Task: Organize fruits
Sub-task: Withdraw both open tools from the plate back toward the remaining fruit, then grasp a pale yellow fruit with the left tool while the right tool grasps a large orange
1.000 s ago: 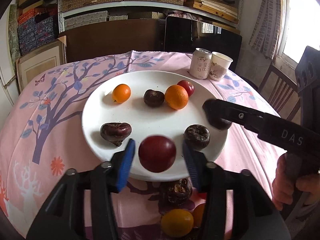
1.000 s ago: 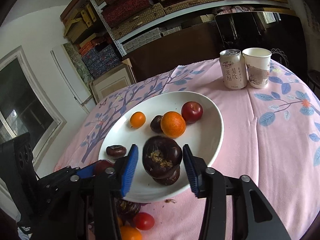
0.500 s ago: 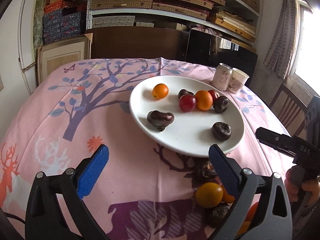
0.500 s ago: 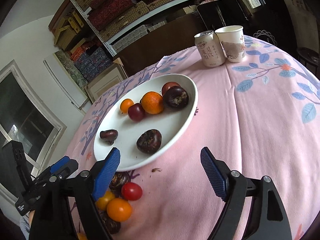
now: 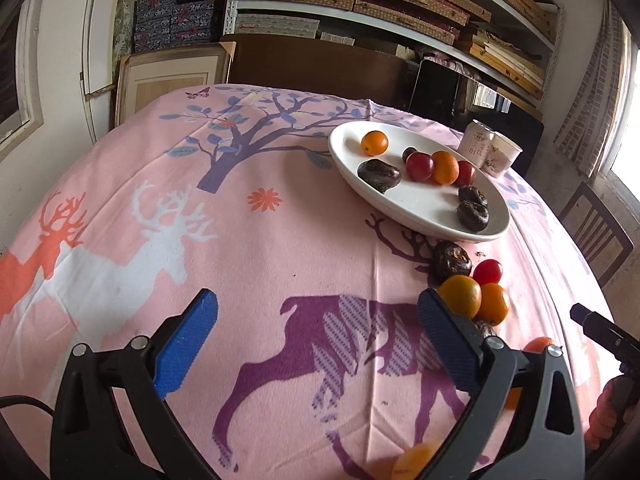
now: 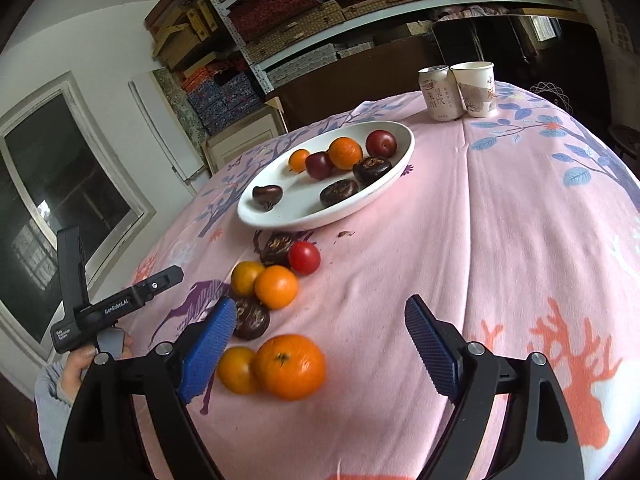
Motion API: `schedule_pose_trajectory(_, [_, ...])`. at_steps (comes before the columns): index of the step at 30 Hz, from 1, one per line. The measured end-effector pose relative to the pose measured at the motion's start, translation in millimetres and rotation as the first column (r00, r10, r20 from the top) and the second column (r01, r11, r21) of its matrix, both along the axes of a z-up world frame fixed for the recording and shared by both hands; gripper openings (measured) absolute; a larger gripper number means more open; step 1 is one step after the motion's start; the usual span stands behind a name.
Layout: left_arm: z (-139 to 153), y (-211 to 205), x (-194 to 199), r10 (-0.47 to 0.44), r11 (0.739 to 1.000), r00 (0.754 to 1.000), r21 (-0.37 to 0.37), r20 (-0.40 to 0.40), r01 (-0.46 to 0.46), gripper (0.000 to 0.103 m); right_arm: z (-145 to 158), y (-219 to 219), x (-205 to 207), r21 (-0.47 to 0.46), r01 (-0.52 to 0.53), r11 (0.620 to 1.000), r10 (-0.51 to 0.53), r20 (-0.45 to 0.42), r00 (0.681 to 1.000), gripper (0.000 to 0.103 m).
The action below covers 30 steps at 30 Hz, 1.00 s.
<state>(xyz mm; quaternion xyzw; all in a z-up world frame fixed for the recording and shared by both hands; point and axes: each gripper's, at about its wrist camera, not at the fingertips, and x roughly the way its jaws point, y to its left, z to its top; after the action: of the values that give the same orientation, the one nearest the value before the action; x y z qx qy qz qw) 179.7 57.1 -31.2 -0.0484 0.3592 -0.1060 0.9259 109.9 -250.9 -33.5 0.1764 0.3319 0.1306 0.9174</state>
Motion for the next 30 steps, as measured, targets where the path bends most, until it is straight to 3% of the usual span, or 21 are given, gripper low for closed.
schedule_pose_trajectory(5, [10.5,8.3,-45.9,-0.027,0.998,0.997,-0.048,0.076,0.030,0.098,0.1,6.2,-14.9,0.010,-0.061,0.998,0.061,-0.008,0.998,0.087])
schedule_pose_trajectory(8, [14.6,2.7,-69.4,-0.078,0.996,0.993,-0.033,0.094,0.081,0.098,-5.2,6.6,-9.9,0.016,-0.066,0.998,0.067,-0.053,0.996,0.087])
schedule_pose_trajectory(11, [13.5,-15.0,-85.0,-0.184,0.983,0.981,0.042,0.068,0.181,0.098,-8.6,4.0,-8.4,0.029,-0.051,0.998,0.053,-0.074,0.996,0.087])
schedule_pose_trajectory(14, [1.3,-35.8,-94.4,-0.264,0.950,0.965,0.172,-0.003,0.260,0.098,-13.2,-1.0,-6.1,0.044,-0.025,0.999,0.029,-0.097,0.995,0.087])
schedule_pose_trajectory(18, [-16.0,-50.3,-97.6,-0.290,0.912,0.954,0.282,-0.071,0.298,0.098,-15.9,-1.9,-5.4,0.051,-0.022,0.998,0.028,-0.110,0.994,0.087])
schedule_pose_trajectory(25, [-22.9,-55.8,-92.0,-0.315,0.896,0.941,0.288,-0.125,0.338,0.098,-16.5,-2.4,-5.0,0.052,-0.017,0.998,0.024,-0.121,0.992,0.087])
schedule_pose_trajectory(30, [-12.3,-61.6,-83.1,-0.326,0.899,0.940,0.274,-0.096,0.340,0.094,-16.6,-2.8,-4.8,0.054,-0.015,0.998,0.022,-0.126,0.992,0.087])
